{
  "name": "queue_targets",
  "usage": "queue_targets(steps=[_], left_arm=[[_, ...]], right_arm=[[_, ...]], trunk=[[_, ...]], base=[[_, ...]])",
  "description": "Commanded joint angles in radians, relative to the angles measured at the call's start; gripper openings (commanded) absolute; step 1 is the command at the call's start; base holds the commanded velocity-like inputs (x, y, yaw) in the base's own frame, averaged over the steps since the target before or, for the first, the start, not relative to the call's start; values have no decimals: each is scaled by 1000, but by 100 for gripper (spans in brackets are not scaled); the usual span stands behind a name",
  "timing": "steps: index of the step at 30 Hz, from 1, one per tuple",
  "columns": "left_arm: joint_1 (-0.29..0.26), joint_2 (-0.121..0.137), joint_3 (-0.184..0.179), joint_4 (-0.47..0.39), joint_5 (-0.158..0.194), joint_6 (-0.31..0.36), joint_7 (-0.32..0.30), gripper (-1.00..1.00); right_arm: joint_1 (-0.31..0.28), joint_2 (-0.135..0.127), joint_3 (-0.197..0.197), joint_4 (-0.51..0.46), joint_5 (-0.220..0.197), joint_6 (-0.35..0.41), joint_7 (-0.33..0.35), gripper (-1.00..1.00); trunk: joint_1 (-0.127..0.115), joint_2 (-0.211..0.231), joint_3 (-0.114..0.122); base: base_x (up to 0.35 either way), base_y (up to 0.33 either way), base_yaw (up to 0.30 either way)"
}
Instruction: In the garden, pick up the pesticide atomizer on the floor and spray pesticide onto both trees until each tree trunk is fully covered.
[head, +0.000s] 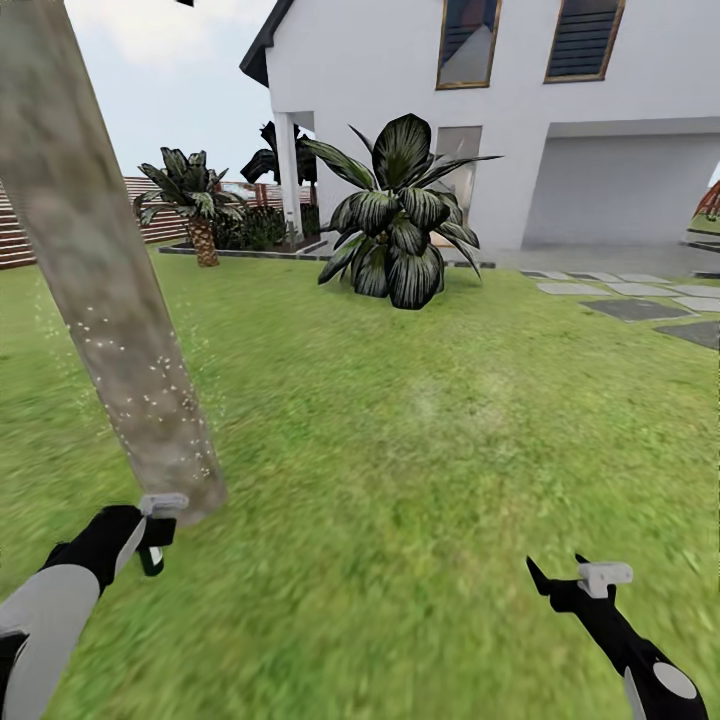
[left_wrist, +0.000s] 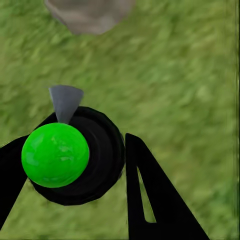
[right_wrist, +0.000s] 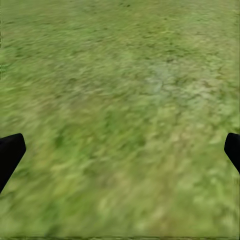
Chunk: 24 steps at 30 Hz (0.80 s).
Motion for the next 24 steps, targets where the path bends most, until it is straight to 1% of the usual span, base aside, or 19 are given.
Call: queue_targets(steps=[1,5,6,8,9,10,11,12,13,14,15,16,17,18,19,20,21,23,24], left_arm=[[-1,-5,8,1,-14,-1,-8,-100],[13,-11,8,18,-11,-19,-14,-100],[32,-18,7,23,-8,-57,-21,-100],[81,-38,0,25,-13,-161,-49,-100],[107,-42,-6,25,-18,-204,-71,-100],[127,-43,-17,25,-25,-233,-101,-100],[146,-41,-30,25,-37,-258,-139,-100],[169,-39,-43,25,-55,-292,-183,-100],[194,-38,-55,25,-83,-341,-225,-100],[218,-38,-64,26,-121,-399,-263,-100],[238,-37,-67,26,-157,-442,-288,-100],[265,-36,-71,28,-216,-494,-326,-100],[285,-36,-72,28,-270,-528,-364,-100],[297,-36,-74,28,-314,-545,-402,-100],[304,-36,-75,28,-353,-554,-448,-100],[307,-36,-76,27,-377,-558,-483,-100],[310,-35,-76,26,-414,-561,-547,-100],[313,-34,-77,20,-484,-590,-659,-100],[313,-35,-77,17,-518,-620,-696,-100]], right_arm=[[-1,1,-4,0,11,-7,4,100],[-1,1,-4,4,11,-7,3,100],[-1,1,-4,4,11,-5,4,100],[-1,1,-2,3,14,-3,5,100],[-1,1,3,3,25,-2,6,100],[-1,1,17,3,47,0,8,100],[-1,5,49,2,80,3,8,100],[-1,9,104,0,116,10,7,100],[-1,16,185,-1,145,38,6,100],[0,36,288,-4,163,95,6,100],[0,56,375,-13,170,150,6,100],[-1,82,494,-39,177,232,6,100],[-1,98,582,-80,178,292,7,100],[-1,107,635,-122,178,327,8,100],[-1,111,664,-161,177,344,12,100],[-1,113,674,-183,176,351,17,100],[-2,115,685,-216,174,357,40,100],[-3,118,695,-268,175,362,131,100],[-3,118,697,-284,176,362,182,100]], trunk=[[-1,0,-1],[-1,0,-1],[-1,0,-1],[-1,0,-1],[-1,0,-1],[-1,0,-1],[-1,0,-1],[-1,0,-1],[-1,0,-1],[-1,0,-1],[-1,0,-1],[-1,0,-1],[-1,0,-1],[-1,0,-1],[-1,0,-1],[-1,0,-1],[-1,0,-1],[-1,0,-1],[-1,0,-1]], base=[[-271,0,0],[-317,0,0],[-334,0,0],[-336,0,0],[-337,0,0],[-337,0,0],[-338,0,0],[-338,0,0],[-338,0,0],[-337,0,0],[-330,0,0],[-312,0,0],[-303,0,0],[-300,0,0],[-305,0,0],[-307,0,0],[-289,0,0],[-159,0,0],[-56,0,0]])
